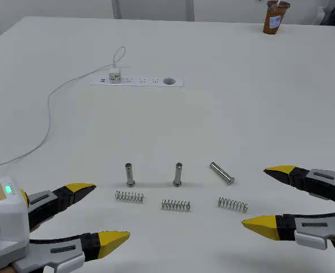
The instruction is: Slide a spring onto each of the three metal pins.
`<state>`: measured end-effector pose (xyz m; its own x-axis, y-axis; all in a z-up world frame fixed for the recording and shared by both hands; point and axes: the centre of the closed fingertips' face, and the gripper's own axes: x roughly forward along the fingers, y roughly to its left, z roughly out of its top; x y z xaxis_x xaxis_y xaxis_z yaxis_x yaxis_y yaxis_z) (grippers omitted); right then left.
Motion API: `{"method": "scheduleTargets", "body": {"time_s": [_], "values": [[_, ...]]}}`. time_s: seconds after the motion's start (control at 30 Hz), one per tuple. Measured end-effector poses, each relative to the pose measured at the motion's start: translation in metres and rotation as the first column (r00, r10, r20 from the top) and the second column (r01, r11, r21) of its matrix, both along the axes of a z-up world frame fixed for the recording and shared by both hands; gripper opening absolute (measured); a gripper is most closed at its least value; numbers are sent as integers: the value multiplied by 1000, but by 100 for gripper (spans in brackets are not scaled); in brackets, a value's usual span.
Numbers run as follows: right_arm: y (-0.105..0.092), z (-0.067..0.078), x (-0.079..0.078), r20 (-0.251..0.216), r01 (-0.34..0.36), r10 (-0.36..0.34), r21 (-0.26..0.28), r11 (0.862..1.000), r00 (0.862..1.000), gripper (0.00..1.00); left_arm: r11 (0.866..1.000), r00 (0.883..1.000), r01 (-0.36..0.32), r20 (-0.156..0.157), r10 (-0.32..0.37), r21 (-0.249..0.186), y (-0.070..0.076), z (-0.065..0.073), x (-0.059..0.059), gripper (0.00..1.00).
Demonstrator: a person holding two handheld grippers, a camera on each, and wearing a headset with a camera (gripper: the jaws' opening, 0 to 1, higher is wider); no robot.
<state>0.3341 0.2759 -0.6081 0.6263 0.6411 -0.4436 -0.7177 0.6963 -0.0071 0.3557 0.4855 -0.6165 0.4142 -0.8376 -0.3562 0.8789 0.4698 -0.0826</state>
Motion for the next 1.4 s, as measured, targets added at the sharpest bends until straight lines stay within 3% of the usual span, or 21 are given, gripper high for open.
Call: {"method": "scheduleTargets", "body": {"time_s": [0.83,1.4], "values": [[2,0,-1,-13,9,-9,10,1000,1000,71,1000,1000,-16,-6,16,4,4,-3,-2,68],[-4,5,8,-22,19,-19,-21,1000,1000,68,1000,1000,-27,-9,27,2,6,-3,-1,67]]}}
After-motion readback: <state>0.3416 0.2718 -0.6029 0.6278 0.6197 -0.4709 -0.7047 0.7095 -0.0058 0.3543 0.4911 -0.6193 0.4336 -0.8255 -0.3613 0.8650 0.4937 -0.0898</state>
